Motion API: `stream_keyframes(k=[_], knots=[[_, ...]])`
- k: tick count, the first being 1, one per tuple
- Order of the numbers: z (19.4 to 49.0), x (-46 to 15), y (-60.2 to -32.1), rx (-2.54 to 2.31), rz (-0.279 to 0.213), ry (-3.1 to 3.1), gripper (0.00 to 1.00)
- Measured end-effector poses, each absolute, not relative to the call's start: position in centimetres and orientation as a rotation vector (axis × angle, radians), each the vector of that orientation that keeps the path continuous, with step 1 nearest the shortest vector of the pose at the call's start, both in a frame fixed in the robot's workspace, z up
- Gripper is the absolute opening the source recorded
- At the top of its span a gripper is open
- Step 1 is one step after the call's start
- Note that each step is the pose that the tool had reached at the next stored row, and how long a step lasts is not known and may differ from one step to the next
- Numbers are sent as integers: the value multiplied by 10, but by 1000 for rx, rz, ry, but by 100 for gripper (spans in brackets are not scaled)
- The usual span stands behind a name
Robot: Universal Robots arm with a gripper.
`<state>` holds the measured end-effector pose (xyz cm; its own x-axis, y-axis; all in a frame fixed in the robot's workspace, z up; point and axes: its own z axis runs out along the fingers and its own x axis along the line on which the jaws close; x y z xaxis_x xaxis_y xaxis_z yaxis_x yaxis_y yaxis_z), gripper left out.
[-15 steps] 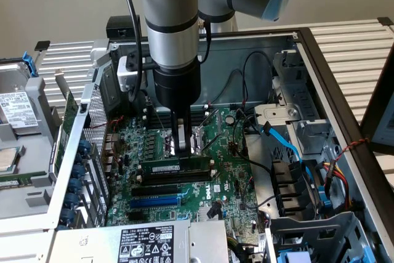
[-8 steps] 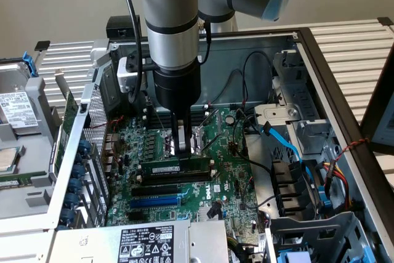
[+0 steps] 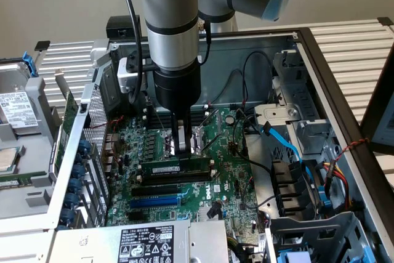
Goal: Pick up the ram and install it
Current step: 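Insert the ram into the slot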
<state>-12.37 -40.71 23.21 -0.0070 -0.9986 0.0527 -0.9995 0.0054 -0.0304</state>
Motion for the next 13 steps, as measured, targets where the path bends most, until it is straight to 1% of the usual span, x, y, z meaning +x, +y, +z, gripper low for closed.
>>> stream_keyframes(k=[13], knots=[[231,-124,-408,2202,92,-2216,13]])
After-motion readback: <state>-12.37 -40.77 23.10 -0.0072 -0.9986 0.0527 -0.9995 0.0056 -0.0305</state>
